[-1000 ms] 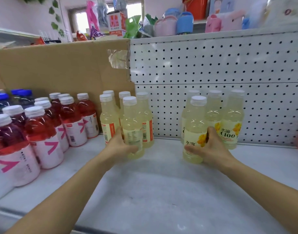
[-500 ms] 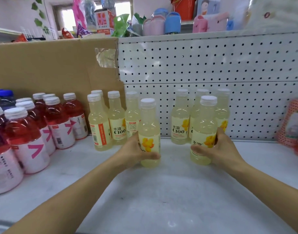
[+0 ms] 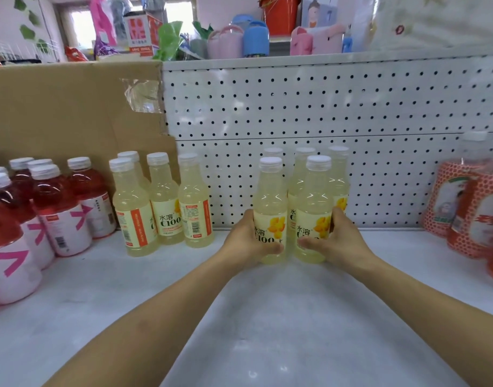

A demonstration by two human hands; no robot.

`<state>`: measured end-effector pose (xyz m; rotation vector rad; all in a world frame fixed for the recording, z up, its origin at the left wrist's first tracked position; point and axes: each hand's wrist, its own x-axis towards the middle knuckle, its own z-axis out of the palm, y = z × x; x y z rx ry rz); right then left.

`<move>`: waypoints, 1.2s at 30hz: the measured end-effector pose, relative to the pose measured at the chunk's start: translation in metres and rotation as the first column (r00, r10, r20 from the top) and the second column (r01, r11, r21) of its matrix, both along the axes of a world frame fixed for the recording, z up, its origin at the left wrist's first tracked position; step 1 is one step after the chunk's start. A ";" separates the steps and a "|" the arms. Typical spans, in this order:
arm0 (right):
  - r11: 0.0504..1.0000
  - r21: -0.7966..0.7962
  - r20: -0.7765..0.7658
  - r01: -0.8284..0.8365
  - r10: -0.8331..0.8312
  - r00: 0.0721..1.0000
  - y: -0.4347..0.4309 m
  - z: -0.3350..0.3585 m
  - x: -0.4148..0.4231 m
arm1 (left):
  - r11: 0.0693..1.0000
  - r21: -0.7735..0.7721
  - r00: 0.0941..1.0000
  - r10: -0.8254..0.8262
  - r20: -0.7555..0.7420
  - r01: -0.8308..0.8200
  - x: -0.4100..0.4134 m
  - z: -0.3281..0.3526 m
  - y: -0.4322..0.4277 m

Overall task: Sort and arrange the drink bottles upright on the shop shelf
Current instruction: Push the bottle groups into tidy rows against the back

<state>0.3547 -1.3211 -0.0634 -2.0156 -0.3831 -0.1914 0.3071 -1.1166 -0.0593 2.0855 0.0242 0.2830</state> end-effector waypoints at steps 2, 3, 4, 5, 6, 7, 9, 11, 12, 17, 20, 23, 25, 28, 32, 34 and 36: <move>1.000 -0.013 -0.008 0.007 -0.007 1.000 0.001 0.000 0.001 | 1.000 -0.003 1.000 0.010 -0.009 -0.010 0.002 0.000 -0.001; 1.000 -0.023 -0.013 0.004 -0.004 1.000 0.001 0.000 0.001 | 1.000 -0.012 1.000 0.011 -0.015 -0.012 0.002 0.000 -0.002; 1.000 -0.026 -0.023 -0.003 0.002 1.000 0.000 0.001 0.001 | 1.000 -0.024 1.000 0.010 -0.021 -0.011 0.002 0.000 -0.002; 1.000 -0.025 -0.037 -0.012 0.011 0.999 0.000 0.002 0.001 | 0.999 -0.036 1.000 0.009 -0.026 -0.010 0.001 0.000 -0.002; 0.999 -0.025 -0.050 -0.021 0.020 0.999 -0.001 0.003 -0.001 | 0.999 -0.045 1.000 0.009 -0.030 -0.010 0.001 0.000 -0.002; 0.999 -0.028 -0.058 -0.031 0.030 0.998 -0.002 0.004 -0.002 | 0.999 -0.052 0.999 0.009 -0.031 -0.011 0.000 0.000 -0.002; 0.999 -0.016 -0.045 -0.037 0.036 0.998 -0.001 0.004 -0.007 | 0.998 -0.057 1.000 0.002 -0.024 -0.004 -0.001 -0.001 -0.002; 0.998 0.002 0.111 0.058 -0.058 0.992 0.003 0.005 -0.016 | 0.999 -0.042 1.000 -0.008 -0.007 0.007 -0.006 0.000 0.000; 0.992 0.029 0.241 0.120 -0.123 0.963 0.005 0.007 -0.022 | 1.000 -0.018 1.000 -0.003 0.003 0.003 -0.010 0.001 0.002; 1.000 -0.001 0.707 -0.004 0.003 0.707 0.043 0.024 -0.050 | 0.968 0.214 0.972 0.081 0.220 -0.129 -0.048 0.005 0.040; 0.974 -0.139 0.596 -0.180 0.227 0.770 0.092 0.020 -0.059 | 0.919 0.211 0.891 0.233 0.390 -0.332 -0.071 0.010 0.076; 0.933 -0.136 0.282 -0.332 0.358 0.890 0.146 0.015 -0.054 | 0.811 0.081 0.750 0.492 0.441 -0.580 -0.083 0.011 0.120; 0.934 -0.026 0.083 -0.357 0.358 0.930 0.178 0.018 -0.045 | 0.771 -0.058 0.714 0.612 0.340 -0.634 -0.086 0.010 0.154; 0.912 0.145 0.001 -0.384 0.388 0.922 0.210 0.020 -0.024 | 0.820 -0.191 0.821 0.563 0.093 -0.540 -0.080 0.008 0.194; 0.893 0.173 -0.091 -0.415 0.434 0.896 0.221 0.019 -0.008 | 0.873 -0.290 0.918 0.394 -0.049 -0.391 -0.067 0.004 0.221; 0.909 0.114 -0.094 -0.402 0.412 0.906 0.219 0.016 -0.006 | 0.895 -0.278 0.937 0.343 -0.070 -0.349 -0.064 0.002 0.228; 0.915 0.053 -0.103 -0.399 0.402 0.910 0.215 0.012 -0.010 | 0.913 -0.238 0.944 0.323 -0.075 -0.331 -0.065 -0.001 0.232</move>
